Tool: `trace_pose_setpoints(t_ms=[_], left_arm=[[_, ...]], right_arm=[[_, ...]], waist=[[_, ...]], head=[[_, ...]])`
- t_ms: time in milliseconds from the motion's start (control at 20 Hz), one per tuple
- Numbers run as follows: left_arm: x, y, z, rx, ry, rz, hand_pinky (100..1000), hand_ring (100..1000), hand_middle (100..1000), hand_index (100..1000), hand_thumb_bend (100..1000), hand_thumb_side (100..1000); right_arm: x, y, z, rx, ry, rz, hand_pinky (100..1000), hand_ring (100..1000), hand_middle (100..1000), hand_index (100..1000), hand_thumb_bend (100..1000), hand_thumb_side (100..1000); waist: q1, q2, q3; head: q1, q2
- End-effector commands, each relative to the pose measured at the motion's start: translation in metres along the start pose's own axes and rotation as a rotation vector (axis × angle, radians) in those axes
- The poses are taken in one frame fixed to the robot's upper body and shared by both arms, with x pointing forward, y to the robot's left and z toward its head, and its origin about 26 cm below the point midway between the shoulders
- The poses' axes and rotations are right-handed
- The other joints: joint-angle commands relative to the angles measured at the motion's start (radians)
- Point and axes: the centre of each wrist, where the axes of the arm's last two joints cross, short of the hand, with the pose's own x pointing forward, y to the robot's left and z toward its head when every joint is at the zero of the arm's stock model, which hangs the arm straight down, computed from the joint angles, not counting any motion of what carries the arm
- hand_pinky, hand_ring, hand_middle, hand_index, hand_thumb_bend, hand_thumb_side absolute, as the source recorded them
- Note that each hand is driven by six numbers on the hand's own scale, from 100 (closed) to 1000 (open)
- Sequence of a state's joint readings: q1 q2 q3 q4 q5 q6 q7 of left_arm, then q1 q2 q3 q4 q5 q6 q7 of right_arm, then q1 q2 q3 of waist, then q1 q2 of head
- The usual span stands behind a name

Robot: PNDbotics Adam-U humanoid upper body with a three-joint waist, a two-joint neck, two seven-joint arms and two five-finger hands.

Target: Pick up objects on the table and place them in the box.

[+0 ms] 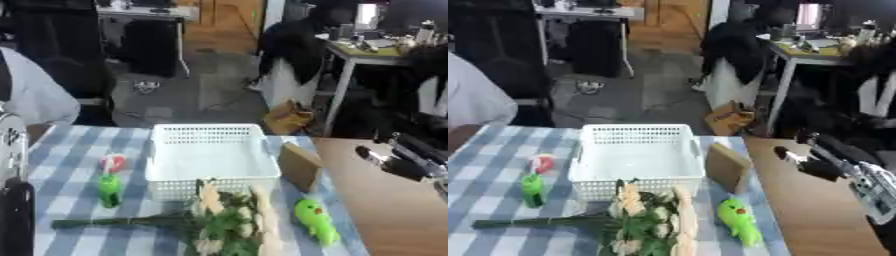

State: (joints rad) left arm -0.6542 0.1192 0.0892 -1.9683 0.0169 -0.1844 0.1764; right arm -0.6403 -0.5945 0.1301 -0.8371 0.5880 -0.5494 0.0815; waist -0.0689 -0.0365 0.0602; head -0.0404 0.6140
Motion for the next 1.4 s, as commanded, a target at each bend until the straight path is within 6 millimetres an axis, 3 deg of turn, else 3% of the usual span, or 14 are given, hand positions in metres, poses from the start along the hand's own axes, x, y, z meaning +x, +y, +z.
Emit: trace_pose_setpoints(t_ms=[50, 350, 850, 1250, 1400], left_arm=[[0.007, -0.006, -0.007, 0.002, -0.038, 0.029, 673, 822, 788, 893, 100, 982], [0.011, -0.012, -0.009, 0.02, -0.059, 0.065, 673, 821, 786, 890, 100, 982], [0.016, -0.024, -0.018, 0.044, -0.105, 0.128, 671, 818, 782, 885, 100, 983], [0.021, -0.032, -0.027, 0.05, -0.15, 0.158, 671, 817, 780, 880, 100, 982], [0.022, -0.034, -0.029, 0.051, -0.161, 0.165, 671, 816, 779, 879, 100, 982]], right_arm=[[0.006, -0.021, -0.008, -0.055, -0.045, 0.01, 874, 908, 869, 916, 459, 1000], [0.012, -0.03, -0.014, -0.062, -0.074, 0.005, 874, 907, 868, 916, 503, 1000], [0.014, -0.06, -0.017, -0.076, -0.074, 0.071, 874, 905, 860, 905, 491, 1000], [0.016, -0.078, -0.02, -0.015, -0.072, 0.129, 878, 910, 864, 908, 505, 1000], [0.015, -0.082, -0.019, -0.018, -0.064, 0.135, 884, 920, 870, 909, 566, 1000]], waist=[[0.014, -0.005, 0.006], [0.02, 0.012, 0.032], [0.038, 0.078, 0.076], [0.033, 0.134, 0.1], [0.031, 0.147, 0.106]], head=[[-0.005, 0.016], [0.001, 0.019], [-0.056, -0.044], [-0.095, -0.105], [-0.108, -0.116]])
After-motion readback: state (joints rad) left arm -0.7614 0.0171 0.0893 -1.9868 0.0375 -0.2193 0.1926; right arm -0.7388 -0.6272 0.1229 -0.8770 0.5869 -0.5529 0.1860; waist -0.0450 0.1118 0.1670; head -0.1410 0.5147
